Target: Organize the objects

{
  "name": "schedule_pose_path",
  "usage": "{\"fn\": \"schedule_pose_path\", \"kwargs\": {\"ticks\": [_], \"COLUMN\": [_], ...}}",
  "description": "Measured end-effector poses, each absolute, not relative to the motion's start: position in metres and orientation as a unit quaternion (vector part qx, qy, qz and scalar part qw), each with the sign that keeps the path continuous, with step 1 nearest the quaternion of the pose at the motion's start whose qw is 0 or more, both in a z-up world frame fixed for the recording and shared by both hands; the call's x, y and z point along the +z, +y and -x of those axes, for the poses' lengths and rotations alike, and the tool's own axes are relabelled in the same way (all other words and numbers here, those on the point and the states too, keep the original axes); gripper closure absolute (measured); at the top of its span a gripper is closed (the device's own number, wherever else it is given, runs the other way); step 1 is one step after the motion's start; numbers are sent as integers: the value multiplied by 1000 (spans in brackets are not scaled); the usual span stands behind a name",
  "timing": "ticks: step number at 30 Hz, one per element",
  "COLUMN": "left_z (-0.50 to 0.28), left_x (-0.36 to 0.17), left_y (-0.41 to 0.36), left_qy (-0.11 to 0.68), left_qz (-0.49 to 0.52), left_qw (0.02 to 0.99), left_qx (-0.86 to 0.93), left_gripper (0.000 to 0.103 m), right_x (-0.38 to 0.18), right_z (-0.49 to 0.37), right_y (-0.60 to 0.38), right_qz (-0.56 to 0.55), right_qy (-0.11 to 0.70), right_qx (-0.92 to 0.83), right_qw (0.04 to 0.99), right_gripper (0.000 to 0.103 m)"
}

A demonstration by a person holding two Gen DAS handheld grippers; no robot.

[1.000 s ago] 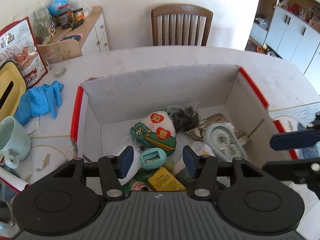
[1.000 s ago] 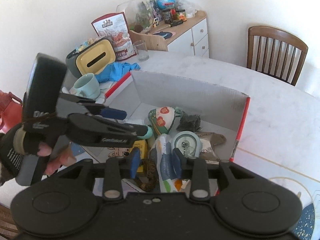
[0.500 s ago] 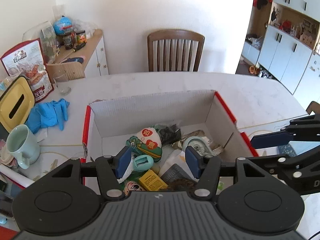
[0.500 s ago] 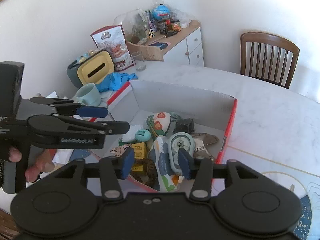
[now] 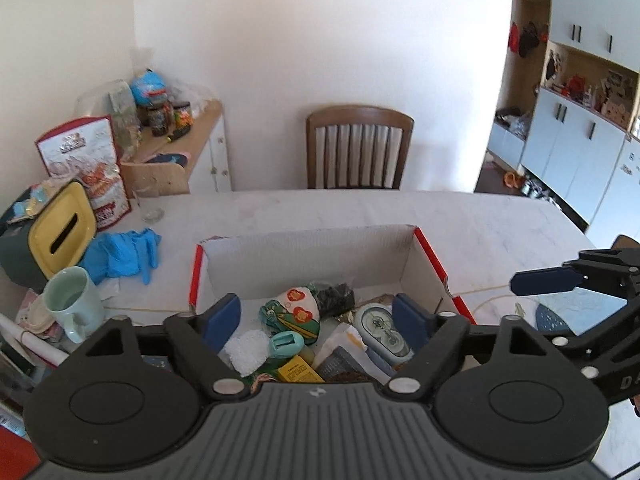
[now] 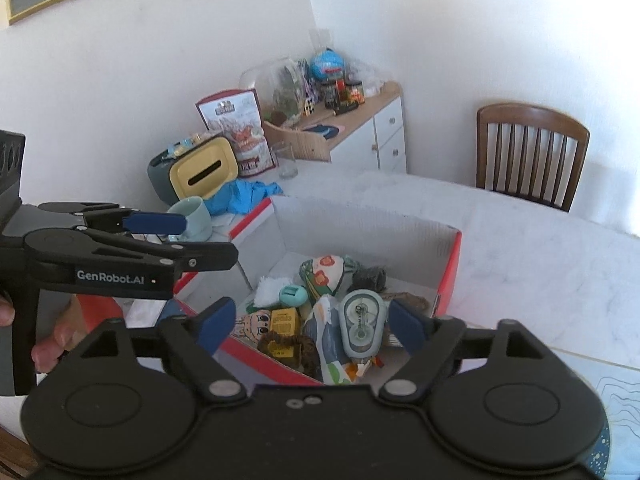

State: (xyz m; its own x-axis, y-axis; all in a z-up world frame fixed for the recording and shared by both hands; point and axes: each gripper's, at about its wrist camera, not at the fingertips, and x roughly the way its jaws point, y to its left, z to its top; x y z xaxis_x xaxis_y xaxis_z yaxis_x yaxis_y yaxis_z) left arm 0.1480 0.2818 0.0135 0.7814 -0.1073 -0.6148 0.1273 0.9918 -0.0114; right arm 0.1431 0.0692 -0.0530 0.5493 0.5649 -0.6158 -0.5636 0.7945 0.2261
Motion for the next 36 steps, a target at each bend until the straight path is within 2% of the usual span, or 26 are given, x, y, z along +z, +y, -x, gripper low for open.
{"fn": "schedule_pose_path", "kwargs": {"ticks": [3,6,10,36], "left_z": [-142,-136,-130,-96], "left_x": [15,14,12,17], "left_y": [280,279,279,263], "left_qy": [322,323,322,284], "left_qz": [-16,-11,-6,-5], "left_qw": [945,945,945,958], "left_qx": [-57,-57,-52,-51], "left_gripper": [18,13,6,5], "right_x": [-51,-51,-51,-52], "right_z": [-136,-131,-126,-104], "right_y": [65,59,54,35], "right_qz": [-5,-13,-19,-25], "right_qy": [338,327,322,304], "right_qx": [322,324,319,311], "right_qw": [885,888,891,900], "right_gripper": [7,1,1,1]}}
